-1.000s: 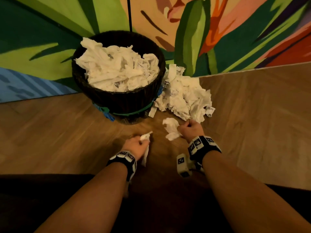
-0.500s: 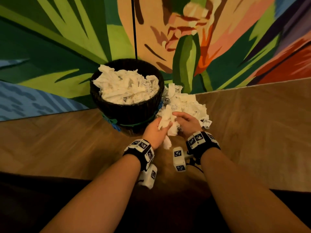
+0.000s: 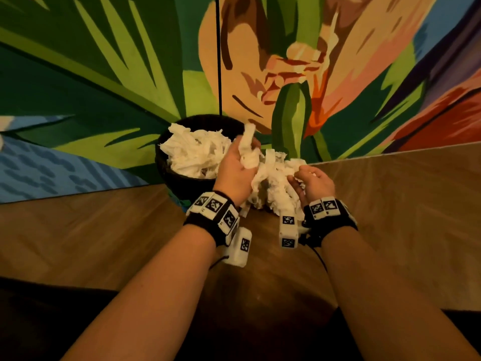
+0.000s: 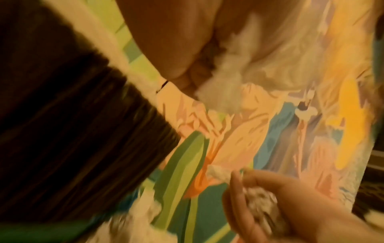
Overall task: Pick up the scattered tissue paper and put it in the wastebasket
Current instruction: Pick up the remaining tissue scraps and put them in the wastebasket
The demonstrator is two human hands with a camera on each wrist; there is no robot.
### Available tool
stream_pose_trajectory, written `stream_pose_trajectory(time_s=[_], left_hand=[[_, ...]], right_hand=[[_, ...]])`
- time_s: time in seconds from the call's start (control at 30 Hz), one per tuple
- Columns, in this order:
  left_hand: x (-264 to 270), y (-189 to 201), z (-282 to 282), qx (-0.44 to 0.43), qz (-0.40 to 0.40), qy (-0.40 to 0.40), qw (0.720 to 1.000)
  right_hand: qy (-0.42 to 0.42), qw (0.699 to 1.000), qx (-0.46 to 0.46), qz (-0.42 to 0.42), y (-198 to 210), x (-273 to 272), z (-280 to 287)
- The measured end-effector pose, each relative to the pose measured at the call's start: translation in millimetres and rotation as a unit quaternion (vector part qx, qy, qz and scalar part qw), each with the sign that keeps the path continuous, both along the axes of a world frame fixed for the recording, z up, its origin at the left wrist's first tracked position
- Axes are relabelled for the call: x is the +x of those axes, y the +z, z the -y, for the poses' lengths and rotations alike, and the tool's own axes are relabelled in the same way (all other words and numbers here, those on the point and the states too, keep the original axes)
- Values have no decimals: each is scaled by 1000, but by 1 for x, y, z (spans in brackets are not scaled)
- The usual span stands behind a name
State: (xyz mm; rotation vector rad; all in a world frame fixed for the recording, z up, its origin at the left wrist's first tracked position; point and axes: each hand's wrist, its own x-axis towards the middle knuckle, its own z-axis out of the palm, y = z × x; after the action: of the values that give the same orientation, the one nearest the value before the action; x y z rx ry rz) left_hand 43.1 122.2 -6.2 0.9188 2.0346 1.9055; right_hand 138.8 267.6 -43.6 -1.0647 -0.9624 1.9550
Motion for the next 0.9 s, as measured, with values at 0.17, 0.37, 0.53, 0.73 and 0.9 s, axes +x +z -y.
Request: stream_pose_trajectory(time_s=[0.17,0.37,0.53,0.73,0.9], left_hand=[[-43,37,18,13,67,60,996],[-89,26,52,-223,-74,73,969],[-99,-1,64,-308,-111,86,941],[-111,-6,60,-341,-161,153,914],[-105,-6,53,-449,-167,68,875]], right_hand=[[34,994,101,13,19,-32,12],[78,989,99,76,45,-79,30],[244,899,314,185,44,-100,54],[290,772,498,267,24,-101,63],[282,678,604,311,7,-103,56]])
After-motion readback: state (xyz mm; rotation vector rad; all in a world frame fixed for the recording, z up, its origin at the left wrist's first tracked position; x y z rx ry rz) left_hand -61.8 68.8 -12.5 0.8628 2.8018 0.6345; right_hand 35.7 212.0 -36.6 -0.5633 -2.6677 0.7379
